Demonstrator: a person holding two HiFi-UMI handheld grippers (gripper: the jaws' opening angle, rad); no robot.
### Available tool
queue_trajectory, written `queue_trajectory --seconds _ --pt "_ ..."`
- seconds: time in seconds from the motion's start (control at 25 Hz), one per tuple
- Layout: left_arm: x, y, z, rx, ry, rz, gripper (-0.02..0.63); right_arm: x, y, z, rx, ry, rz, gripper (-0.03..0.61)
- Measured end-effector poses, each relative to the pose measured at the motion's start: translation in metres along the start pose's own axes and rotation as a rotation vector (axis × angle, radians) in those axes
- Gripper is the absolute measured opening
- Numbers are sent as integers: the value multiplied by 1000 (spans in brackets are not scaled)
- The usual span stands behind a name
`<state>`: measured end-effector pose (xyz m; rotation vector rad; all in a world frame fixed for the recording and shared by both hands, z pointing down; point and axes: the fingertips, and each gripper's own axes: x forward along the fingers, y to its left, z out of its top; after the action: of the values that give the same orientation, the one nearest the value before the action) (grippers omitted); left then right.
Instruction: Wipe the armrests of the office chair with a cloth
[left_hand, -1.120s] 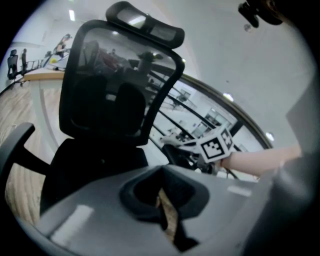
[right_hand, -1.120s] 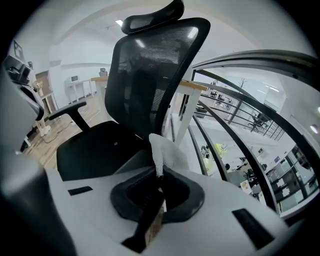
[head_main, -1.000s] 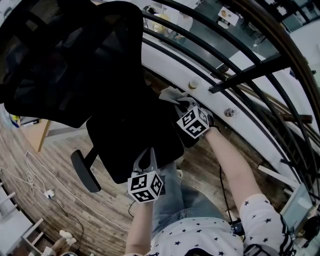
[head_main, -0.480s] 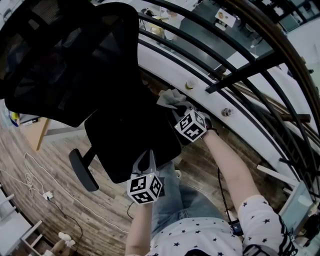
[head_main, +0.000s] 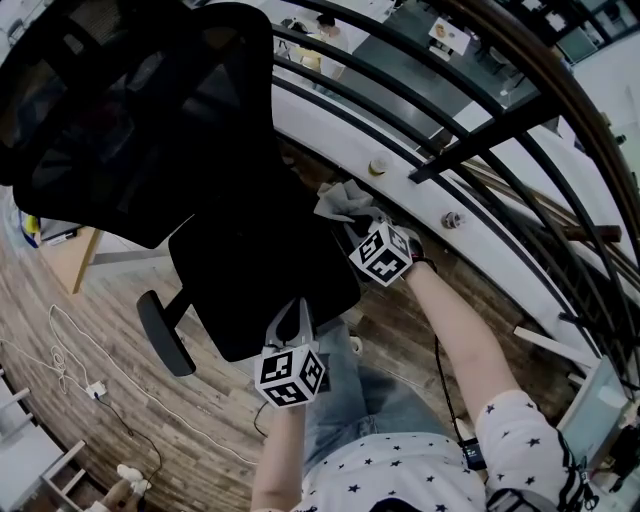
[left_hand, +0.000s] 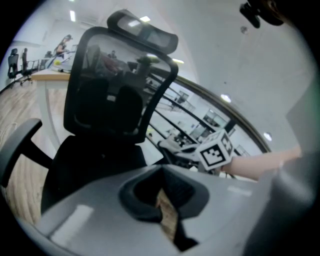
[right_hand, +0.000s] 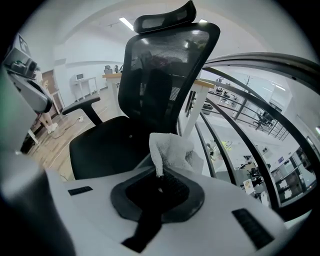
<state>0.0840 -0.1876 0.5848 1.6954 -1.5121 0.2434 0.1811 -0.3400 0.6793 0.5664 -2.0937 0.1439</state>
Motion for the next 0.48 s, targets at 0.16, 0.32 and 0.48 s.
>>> queue_trajectory --seconds 0.16,0.32,0.48 --pt "-7 -5 -5 5 -2 -5 6 -6 8 -5 1 6 8 28" --pt "-11 -8 -10 7 -4 -7 6 -10 15 -12 5 9 18 28" --pt "-17 -14 -13 9 -7 -8 6 -16 21 -17 12 12 21 28"
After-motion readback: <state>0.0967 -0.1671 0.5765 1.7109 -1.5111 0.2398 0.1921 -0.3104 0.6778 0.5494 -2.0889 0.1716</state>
